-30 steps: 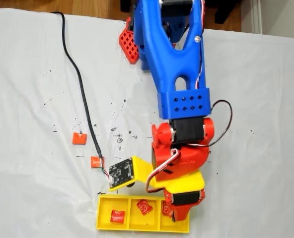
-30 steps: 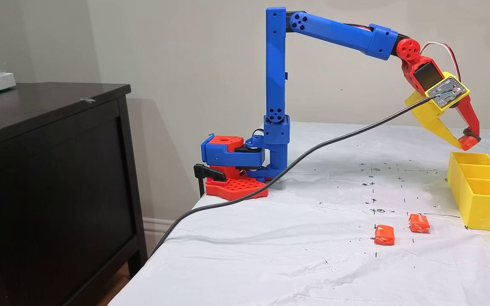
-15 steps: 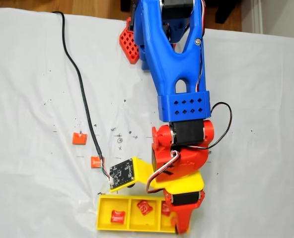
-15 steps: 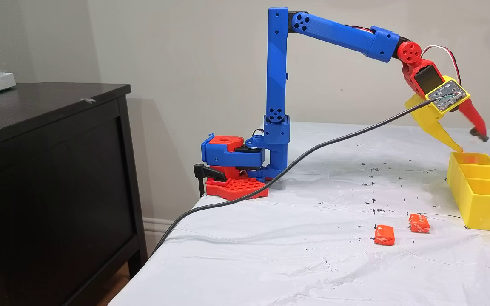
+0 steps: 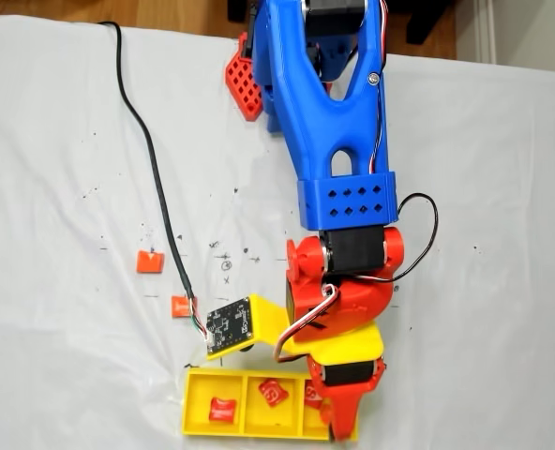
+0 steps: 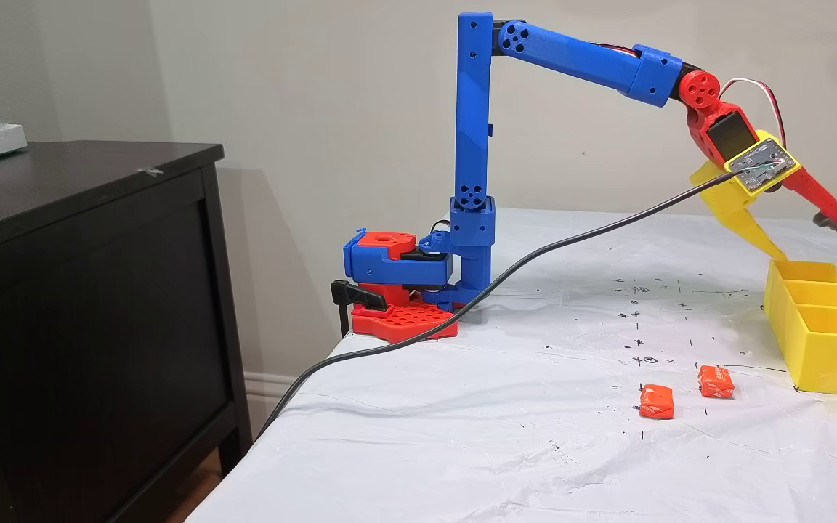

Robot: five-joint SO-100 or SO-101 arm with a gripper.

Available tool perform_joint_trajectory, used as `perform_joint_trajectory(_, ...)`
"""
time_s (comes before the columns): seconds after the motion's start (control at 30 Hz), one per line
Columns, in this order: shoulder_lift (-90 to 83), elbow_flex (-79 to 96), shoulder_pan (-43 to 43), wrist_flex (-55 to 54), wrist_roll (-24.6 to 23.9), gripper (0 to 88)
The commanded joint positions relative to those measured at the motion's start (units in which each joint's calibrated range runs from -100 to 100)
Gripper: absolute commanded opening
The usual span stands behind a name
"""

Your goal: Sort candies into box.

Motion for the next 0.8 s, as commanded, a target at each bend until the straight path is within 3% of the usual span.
perform_joint_trajectory(0.0,-4.7,-7.3,2.2,1.7,-0.1,2.5)
perform_joint_trajectory(0.43,-12.3,-0.7,5.9,7.9,1.9,0.2)
perform_joint_trajectory(0.77,-5.0,-12.0,16.7,24.1,8.8,0.2)
